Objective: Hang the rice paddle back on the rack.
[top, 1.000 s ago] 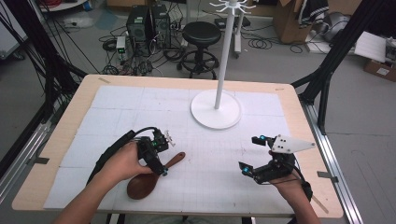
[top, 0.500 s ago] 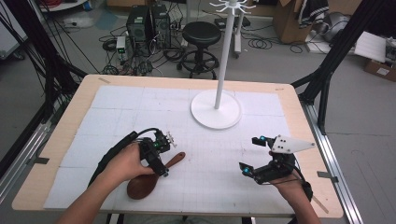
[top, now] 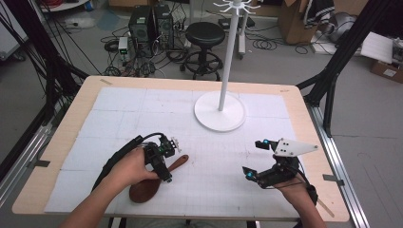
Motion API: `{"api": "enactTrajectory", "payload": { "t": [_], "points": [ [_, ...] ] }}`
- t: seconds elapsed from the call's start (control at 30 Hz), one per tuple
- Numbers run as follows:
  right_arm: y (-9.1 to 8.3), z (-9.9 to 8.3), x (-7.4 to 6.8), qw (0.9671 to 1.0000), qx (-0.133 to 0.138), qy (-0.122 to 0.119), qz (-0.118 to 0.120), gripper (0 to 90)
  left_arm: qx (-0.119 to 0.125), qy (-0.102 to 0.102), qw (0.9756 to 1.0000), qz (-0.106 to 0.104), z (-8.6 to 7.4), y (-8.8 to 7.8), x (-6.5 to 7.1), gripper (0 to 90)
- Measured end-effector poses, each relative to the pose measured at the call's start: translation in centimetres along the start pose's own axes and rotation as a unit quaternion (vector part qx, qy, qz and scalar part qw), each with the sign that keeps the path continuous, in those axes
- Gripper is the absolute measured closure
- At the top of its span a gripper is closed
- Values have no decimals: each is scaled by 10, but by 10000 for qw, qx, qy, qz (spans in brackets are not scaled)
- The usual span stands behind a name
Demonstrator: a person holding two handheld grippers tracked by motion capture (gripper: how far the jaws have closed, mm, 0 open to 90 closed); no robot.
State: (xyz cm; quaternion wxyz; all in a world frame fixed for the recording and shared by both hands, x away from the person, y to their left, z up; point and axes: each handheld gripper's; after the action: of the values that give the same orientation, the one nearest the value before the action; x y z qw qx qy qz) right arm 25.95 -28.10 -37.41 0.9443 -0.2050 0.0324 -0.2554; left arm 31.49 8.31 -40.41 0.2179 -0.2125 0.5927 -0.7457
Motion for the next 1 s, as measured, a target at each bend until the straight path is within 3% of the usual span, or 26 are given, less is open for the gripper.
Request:
{"api": "enactTrajectory", "payload": {
  "t": [0.67, 1.0],
  "points": [
    [0, -1, 0, 10000, 0, -36, 62, 5, -372, -89, 9990, -217, 2, 11, -3, 378],
    [0, -1, 0, 10000, -11, -34, 47, 5, -384, -103, 9991, -135, 2, 11, -4, 482]
  ]
}}
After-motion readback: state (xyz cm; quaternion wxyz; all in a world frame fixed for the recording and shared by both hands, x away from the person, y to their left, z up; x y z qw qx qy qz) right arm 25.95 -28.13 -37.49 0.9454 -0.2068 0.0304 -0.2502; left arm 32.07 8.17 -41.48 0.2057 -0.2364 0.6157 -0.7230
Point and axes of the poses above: each handheld gripper's, and its own axes: y roughly forward along the jaws, z roughly out of its top, x roughly to its right, and after that the axes turned 6 degrees about -y, right-handed
